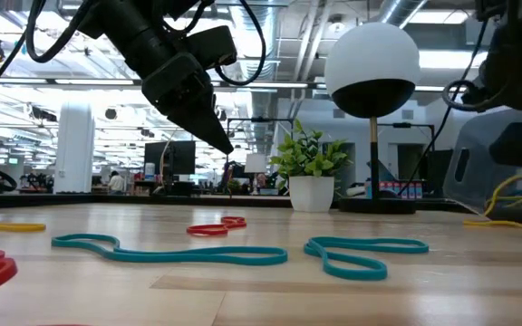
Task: Pick and place items into bin
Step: Put the top yellow rubber band into the black transparent bin
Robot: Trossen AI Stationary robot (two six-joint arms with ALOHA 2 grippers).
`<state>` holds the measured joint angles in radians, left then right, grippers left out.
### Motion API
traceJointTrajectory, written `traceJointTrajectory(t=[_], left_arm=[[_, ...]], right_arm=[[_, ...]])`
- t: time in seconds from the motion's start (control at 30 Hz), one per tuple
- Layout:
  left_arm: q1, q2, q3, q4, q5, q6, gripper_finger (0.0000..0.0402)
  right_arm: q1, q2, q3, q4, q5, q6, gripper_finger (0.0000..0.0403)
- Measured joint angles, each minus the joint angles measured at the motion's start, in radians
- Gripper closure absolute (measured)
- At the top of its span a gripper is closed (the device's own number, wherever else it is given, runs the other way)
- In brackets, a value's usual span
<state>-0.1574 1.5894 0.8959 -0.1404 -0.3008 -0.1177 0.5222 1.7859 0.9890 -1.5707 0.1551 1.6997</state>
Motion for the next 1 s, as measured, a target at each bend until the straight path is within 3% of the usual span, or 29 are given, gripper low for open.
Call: traceJointTrajectory(t=[0.23, 0.37, 0.57, 0.7, 0.83, 1.0], left_arm=[[0.0, 0.0, 0.0, -0.001, 0.0, 0.0, 0.0305], [0.0, 0.0, 0.0, -0.002, 0.0, 0.0, 0.0305], [0.0, 0.0, 0.0, -0.004, -0.001, 0.0, 0.0305], [0.0, 0.0, 0.0, -0.004, -0.001, 0.0, 0.0305], [0.0, 0.0, 0.0, -0.004, -0.001, 0.0, 0.0305], [0.0, 0.0, 0.0, -0.005, -0.001, 0.0, 0.0305]], right_arm=[[-0.029, 0.0, 0.001, 0.042, 0.011, -0.044, 0.0401], [-0.03, 0.0, 0.009, 0.108, 0.084, -0.088, 0.0401], [-0.05, 0.0, 0.027, 0.294, 0.115, -0.265, 0.0401], [-0.067, 0.0, 0.053, 0.375, 0.221, -0.384, 0.0401], [-0.087, 0.0, 0.103, 0.297, 0.32, -0.363, 0.0401], [-0.089, 0.0, 0.202, -0.004, 0.378, -0.155, 0.0401]])
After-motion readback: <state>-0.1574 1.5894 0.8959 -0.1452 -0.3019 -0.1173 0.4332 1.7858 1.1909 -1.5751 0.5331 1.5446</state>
